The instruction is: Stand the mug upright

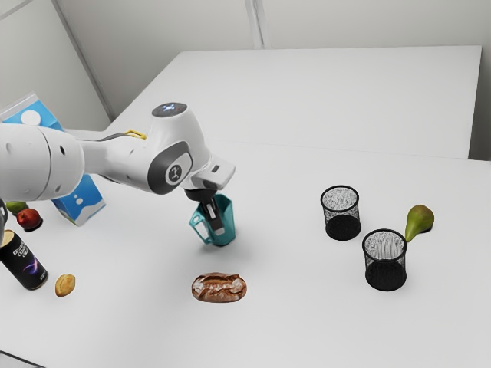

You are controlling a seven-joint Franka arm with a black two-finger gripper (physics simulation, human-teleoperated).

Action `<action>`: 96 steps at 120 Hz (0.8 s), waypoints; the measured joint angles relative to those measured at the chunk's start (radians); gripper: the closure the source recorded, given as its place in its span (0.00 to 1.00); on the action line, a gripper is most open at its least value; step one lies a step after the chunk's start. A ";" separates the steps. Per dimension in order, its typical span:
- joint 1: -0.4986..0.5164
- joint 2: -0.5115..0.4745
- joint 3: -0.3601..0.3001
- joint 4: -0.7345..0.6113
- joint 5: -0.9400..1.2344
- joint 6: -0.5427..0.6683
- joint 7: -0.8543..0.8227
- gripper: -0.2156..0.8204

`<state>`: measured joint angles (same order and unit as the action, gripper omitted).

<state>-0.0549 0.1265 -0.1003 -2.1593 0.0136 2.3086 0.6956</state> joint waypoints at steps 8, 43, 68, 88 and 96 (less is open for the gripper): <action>0.001 -0.008 -0.004 0.001 0.001 0.001 -0.009 0.58; 0.003 -0.130 -0.025 0.051 0.000 -0.106 -0.086 0.34; -0.018 -0.139 -0.017 0.201 -0.012 -0.266 -0.277 0.26; -0.059 -0.146 0.027 0.321 -0.016 -0.408 -0.392 0.23; -0.065 -0.134 0.042 0.403 -0.016 -0.469 -0.429 0.23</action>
<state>-0.1199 -0.0074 -0.0582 -1.7564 -0.0026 1.8398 0.2662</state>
